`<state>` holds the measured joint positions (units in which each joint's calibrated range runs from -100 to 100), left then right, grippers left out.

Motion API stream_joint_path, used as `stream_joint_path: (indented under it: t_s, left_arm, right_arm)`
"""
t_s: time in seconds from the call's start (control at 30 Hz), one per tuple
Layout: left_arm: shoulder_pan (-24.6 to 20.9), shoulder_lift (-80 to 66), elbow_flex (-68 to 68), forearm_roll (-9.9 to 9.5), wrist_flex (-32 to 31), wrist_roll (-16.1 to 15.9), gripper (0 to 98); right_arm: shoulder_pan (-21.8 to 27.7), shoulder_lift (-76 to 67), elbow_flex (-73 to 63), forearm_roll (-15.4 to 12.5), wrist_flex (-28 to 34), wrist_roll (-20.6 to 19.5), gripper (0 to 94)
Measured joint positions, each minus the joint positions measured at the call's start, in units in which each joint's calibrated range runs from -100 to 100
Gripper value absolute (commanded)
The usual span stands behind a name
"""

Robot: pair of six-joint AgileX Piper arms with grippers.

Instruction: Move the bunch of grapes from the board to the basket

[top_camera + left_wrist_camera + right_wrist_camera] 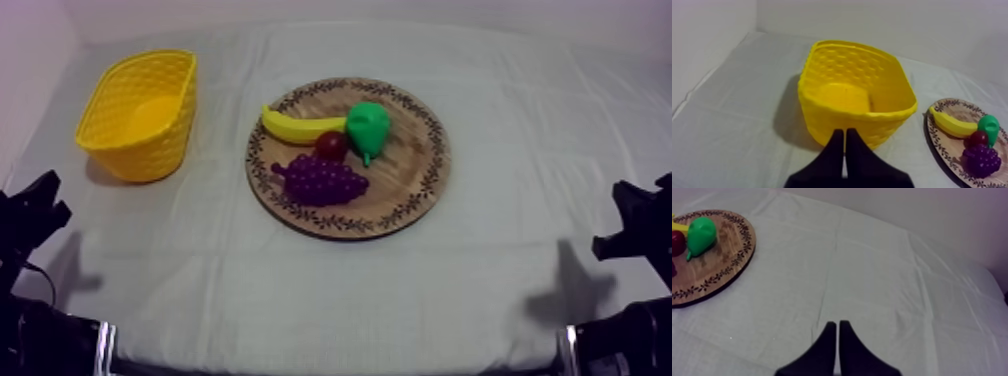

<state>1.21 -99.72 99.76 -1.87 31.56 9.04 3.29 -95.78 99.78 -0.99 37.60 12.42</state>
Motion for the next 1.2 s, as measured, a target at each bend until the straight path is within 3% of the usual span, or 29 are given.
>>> stream_joint_path:
  t_s: [0.1, 0.4, 0.83, 1.2]
  left_arm:
    - [0.7, -0.3, 0.0, 0.00, 0.9, -0.6, 0.0]
    - [2.4, -0.3, 0.0, 0.00, 0.9, -6.7, 0.0]
    - [2.7, 0.9, 0.0, 0.16, 0.9, -7.6, 0.0]
    - [5.9, 12.7, -8.1, -0.02, -4.4, -6.9, 0.0]
  right_arm:
    - [0.0, 0.0, 0.0, 0.0, -0.1, 0.0, 0.3]
    - [0.0, 0.0, 0.0, 0.0, -0.1, 0.0, 0.3]
    - [0.0, 0.0, 0.0, 0.0, 0.0, 0.0, 0.3]
    - [0.0, 0.0, 0.0, 0.0, 0.0, 0.0, 0.3]
